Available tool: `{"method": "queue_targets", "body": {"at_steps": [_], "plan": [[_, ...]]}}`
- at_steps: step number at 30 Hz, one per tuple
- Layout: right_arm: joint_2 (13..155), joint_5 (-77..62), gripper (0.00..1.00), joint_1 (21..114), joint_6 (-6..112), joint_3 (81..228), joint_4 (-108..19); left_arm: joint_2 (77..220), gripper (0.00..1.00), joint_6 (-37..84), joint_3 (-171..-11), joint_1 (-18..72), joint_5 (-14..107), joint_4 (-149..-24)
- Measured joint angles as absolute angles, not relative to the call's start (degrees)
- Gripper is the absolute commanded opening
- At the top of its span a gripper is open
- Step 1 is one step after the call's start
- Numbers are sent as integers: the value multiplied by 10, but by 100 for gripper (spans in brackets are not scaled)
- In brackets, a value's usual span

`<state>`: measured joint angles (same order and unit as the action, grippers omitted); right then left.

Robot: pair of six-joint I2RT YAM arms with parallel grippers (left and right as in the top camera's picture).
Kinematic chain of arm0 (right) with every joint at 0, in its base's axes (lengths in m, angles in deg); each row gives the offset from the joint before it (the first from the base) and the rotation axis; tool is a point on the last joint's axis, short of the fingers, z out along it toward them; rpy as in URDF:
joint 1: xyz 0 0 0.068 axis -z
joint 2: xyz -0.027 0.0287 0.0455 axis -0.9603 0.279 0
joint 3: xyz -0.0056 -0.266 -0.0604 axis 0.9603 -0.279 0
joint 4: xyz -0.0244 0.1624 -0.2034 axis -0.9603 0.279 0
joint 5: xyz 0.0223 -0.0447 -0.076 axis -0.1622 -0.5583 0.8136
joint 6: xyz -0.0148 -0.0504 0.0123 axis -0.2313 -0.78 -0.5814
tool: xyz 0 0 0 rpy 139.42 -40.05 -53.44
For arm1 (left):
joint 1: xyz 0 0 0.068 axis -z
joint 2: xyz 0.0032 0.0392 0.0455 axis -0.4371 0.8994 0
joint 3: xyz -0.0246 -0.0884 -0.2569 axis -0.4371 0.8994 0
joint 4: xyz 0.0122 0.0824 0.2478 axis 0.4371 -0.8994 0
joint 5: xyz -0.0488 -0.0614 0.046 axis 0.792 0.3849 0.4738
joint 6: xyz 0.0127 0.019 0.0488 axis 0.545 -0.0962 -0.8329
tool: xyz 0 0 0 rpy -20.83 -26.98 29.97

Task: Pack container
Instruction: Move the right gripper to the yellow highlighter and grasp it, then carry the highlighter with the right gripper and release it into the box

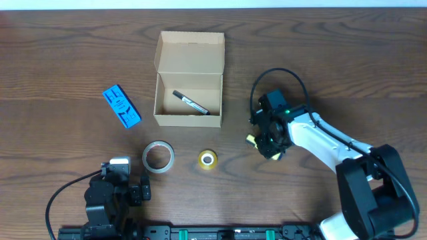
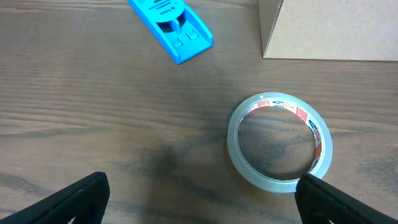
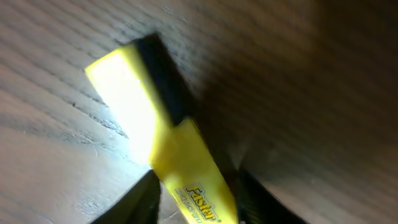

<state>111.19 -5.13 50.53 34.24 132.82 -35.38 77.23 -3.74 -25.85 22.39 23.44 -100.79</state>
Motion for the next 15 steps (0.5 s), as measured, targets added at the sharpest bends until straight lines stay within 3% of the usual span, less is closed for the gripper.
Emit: {"method": "queue_targets", "body": {"at_steps": [10,15], "plan": [[1112,-48,2,491,363,1328,-367,772,95,-37,-258,224,234,-1008],[1112,-45,1,487,368,1341,-367,772,95,-37,-258,224,234,-1008]]}}
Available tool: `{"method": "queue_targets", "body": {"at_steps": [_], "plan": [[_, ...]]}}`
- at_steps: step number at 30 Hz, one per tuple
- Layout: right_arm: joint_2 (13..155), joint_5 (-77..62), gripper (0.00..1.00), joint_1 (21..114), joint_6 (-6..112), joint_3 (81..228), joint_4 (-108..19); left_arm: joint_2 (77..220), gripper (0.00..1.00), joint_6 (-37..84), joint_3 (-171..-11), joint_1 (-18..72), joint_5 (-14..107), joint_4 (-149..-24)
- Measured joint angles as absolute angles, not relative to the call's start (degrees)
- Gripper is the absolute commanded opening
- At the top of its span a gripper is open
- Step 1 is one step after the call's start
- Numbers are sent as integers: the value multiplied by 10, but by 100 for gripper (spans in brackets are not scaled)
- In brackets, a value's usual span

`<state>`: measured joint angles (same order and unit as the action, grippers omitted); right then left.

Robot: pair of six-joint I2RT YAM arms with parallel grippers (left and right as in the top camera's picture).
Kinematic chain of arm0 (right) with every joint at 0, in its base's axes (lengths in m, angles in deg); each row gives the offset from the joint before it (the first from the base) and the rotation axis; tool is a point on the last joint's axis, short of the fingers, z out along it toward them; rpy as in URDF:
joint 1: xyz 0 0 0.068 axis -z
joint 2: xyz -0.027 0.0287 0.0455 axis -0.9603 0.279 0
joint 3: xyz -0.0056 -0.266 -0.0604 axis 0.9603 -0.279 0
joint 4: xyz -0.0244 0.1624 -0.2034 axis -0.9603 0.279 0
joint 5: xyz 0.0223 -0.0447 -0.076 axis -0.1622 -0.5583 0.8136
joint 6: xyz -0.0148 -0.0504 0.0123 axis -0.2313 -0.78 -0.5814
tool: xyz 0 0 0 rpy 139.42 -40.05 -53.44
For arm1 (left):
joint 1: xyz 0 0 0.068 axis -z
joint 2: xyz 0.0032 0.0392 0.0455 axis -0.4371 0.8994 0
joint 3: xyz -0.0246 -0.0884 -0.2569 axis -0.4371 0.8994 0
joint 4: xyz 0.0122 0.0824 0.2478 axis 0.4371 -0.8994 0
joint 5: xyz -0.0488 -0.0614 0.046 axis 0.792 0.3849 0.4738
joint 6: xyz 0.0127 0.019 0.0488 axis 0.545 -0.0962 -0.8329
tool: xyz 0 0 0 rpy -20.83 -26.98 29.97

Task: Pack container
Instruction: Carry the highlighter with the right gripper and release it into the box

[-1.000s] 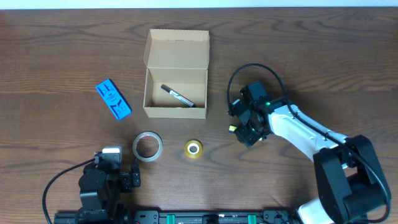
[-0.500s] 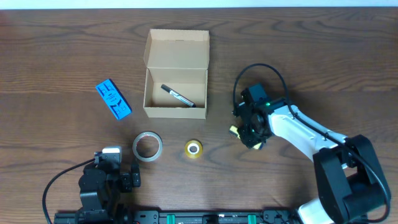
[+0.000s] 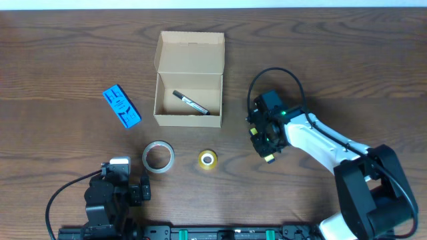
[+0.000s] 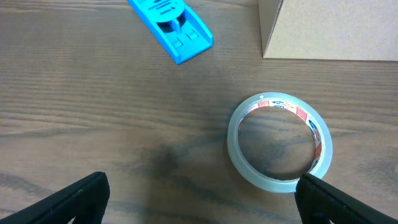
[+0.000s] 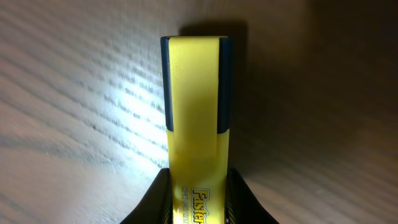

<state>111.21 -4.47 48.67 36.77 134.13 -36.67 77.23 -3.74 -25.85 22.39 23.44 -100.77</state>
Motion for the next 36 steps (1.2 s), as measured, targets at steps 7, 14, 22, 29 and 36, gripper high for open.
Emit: {"method": "queue_targets", "body": {"at_steps": [7,14,22,29,36], "plan": [[1070,-42,1,486,369,1435,-321,772,95,-37,-258,224,234,-1008],[1045,-41,1,470,356,1594,-275,772,95,-37,-258,224,234,-1008],[1151,-42,1,402,321,1774,-271,772,95,-37,-258,224,234,-1008],[1263,-43,1,358,275,1833,-280,772,95,-37,-258,224,234,-1008],[1321,-42,1,345,204,1833,-294,772,95,-37,-258,224,234,-1008]]}}
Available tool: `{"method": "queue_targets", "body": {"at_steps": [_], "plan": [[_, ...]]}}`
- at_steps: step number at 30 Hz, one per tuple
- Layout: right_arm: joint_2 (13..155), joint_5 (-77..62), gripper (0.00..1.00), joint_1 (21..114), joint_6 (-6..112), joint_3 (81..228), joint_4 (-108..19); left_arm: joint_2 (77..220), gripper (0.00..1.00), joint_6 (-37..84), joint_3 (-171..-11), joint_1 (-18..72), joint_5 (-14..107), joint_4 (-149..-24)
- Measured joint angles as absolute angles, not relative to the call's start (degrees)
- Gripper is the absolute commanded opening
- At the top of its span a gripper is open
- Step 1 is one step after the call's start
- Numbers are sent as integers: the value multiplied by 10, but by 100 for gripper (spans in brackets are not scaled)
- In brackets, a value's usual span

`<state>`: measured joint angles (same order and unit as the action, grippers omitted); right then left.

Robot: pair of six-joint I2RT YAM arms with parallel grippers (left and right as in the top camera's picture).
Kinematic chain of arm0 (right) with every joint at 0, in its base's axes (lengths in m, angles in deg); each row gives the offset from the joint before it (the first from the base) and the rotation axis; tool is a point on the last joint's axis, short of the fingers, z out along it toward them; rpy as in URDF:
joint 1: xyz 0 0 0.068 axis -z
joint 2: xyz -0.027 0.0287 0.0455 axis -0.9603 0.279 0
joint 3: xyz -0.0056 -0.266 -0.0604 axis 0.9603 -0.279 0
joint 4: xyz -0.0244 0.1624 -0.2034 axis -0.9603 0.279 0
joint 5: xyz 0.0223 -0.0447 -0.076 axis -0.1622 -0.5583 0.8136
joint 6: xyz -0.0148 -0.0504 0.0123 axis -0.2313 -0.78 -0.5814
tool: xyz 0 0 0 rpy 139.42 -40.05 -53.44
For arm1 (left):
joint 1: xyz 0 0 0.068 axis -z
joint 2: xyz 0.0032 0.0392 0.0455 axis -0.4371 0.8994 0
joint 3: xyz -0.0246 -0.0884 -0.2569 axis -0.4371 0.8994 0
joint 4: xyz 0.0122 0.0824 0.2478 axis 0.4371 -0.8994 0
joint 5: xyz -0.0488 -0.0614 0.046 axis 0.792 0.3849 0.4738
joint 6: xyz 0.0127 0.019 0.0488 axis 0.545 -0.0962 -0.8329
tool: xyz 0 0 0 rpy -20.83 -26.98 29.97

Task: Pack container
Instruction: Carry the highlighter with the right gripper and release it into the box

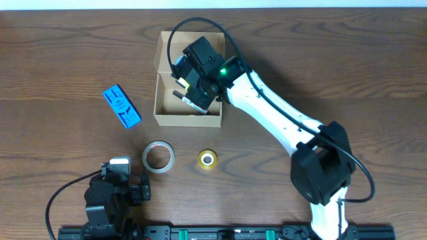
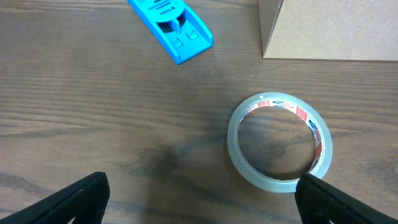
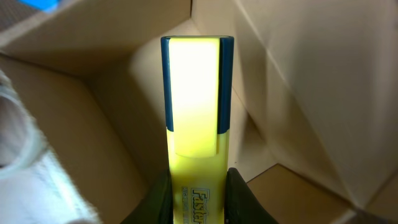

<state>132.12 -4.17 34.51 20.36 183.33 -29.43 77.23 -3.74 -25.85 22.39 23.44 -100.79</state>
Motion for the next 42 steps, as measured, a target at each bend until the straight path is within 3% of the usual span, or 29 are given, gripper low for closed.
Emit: {"method": "queue_targets", "body": {"at_steps": [10,20,29,31,33,35,37,42], "plan": [[1363,-41,6,345,149,1835,-299,772,95,-37,-258,224,234,-1008],[1366,-40,41,345,140,1838,-329,772,95,-37,-258,224,234,-1008],[1366,-40,45,345,141,1851,-332,772,95,-37,-258,224,234,-1008],[1366,-40,49,345,148,1867,-317,772,95,-37,-258,224,234,-1008],[1360,-40,61,344,165,1886,-296,772,95,-37,-258,224,234,-1008],[1343,-39,65,343,185,1898,-272,772,95,-37,-258,224,234,-1008],[1303,-40,75,342,212,1901,-236,772,95,-37,-258,224,234,-1008],[1204,-15,79,342,280,1892,-161,772,95,-37,-258,224,234,-1008]]}}
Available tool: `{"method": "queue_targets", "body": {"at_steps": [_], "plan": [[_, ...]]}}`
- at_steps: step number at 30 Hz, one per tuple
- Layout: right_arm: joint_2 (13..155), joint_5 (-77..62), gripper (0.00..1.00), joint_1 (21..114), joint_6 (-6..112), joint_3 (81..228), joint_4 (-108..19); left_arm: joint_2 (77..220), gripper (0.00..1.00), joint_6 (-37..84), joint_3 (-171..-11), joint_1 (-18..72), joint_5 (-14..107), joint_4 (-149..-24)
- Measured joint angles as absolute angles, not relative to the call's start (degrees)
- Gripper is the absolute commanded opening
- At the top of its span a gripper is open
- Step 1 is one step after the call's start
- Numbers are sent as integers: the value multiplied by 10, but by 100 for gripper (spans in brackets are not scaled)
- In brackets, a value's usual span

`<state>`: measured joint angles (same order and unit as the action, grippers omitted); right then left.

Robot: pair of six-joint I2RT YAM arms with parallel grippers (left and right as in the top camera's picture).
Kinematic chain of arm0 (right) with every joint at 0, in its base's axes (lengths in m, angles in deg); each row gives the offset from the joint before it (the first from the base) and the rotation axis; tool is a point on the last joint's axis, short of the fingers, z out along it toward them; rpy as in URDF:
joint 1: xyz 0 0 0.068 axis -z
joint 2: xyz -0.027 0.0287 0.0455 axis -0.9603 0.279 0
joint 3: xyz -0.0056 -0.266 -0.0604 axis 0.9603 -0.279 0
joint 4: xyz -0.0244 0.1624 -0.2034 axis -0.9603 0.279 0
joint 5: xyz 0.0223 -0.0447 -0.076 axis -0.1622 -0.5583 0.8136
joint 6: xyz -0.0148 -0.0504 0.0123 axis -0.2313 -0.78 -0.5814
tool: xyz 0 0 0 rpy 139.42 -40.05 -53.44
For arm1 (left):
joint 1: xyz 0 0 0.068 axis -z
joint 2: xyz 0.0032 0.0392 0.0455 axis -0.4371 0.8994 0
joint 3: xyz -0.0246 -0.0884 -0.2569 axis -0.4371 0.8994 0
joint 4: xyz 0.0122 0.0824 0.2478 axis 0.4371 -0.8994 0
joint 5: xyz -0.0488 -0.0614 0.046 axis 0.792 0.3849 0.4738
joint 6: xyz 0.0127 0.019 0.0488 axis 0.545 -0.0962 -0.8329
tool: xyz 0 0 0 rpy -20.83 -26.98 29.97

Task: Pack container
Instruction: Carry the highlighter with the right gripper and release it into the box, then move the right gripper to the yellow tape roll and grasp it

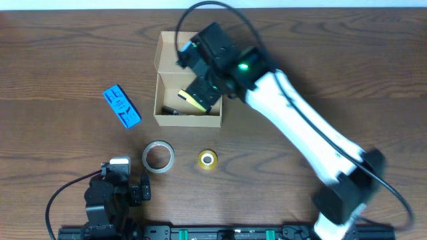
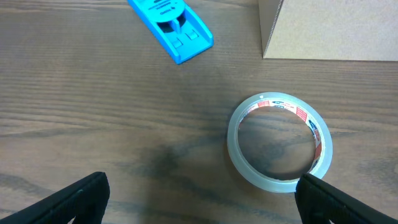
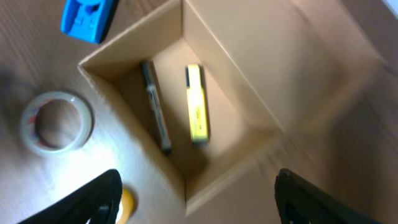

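The open cardboard box (image 1: pixel 189 119) stands at the table's upper middle, its flap up at the back. On its floor a yellow highlighter (image 3: pixel 196 112) lies next to a black marker (image 3: pixel 155 107); the highlighter (image 1: pixel 194 101) also shows in the overhead view. My right gripper (image 3: pixel 199 199) hangs open above the box, holding nothing; in the overhead view it (image 1: pixel 205 79) covers part of the box. My left gripper (image 2: pixel 199 202) rests open low over the table near the front edge, with a clear tape roll (image 2: pixel 280 142) just ahead of its right finger.
The clear tape roll (image 1: pixel 158 157) and a small yellow tape roll (image 1: pixel 207 159) lie in front of the box. A blue flat object (image 1: pixel 121 107) lies left of the box. The right arm reaches across from the lower right.
My right gripper was shut on the yellow highlighter down inside the box. Now it is open and higher above the box, and the highlighter lies on the box floor beside the marker.
The highlighter first lay on the table right of the box, skewed between my right fingers. Then my right gripper held it straight, and later held it inside the box. Now it lies released in the box. The left arm has stayed still.
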<state>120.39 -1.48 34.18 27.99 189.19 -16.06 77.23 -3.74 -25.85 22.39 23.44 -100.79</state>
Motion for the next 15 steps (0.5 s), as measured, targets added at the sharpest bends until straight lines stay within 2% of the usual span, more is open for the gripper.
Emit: {"method": "queue_targets", "body": {"at_steps": [7,15], "plan": [[1061,16,80,341,376,1700,-201,772,95,-37,-259,224,234,-1008],[951,21,82,298,557,1435,-305,772,95,-37,-259,224,234,-1008]]}}
